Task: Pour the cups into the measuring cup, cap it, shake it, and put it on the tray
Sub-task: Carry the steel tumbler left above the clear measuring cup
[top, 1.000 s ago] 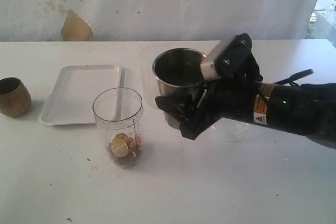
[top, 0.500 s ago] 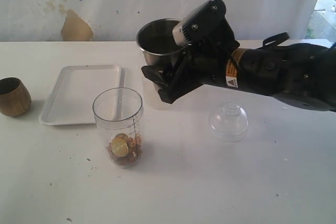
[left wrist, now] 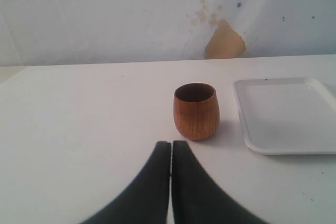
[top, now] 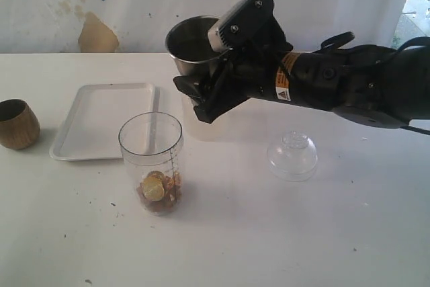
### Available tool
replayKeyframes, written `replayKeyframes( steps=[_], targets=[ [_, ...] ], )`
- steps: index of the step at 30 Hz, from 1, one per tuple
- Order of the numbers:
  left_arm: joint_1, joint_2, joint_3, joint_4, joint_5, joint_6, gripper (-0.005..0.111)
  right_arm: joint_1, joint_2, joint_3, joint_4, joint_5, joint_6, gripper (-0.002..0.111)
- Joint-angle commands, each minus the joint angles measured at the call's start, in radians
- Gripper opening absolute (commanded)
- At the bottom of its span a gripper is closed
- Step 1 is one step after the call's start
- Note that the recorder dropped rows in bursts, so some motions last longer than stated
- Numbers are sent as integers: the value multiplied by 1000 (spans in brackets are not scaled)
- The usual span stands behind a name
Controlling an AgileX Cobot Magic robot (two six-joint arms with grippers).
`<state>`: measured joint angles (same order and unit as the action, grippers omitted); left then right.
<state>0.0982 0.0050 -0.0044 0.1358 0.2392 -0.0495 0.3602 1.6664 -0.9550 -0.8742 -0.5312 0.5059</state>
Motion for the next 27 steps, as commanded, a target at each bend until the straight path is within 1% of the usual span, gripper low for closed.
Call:
replayKeyframes(
  steps=[1,10,17,27],
  targets=[
    [0,-5,4,-2,0,2,1,14,-7,-15,21,-50,-69,0],
    [0,-5,4,-2,0,2,1,31,32,-32,21,-52,-96,0],
    [0,-5,4,-2,0,2,1,31,39,-34,21,-52,-192,0],
    [0,-5,4,-2,0,2,1,31,39,-34,21,-52,-248,0]
  ],
)
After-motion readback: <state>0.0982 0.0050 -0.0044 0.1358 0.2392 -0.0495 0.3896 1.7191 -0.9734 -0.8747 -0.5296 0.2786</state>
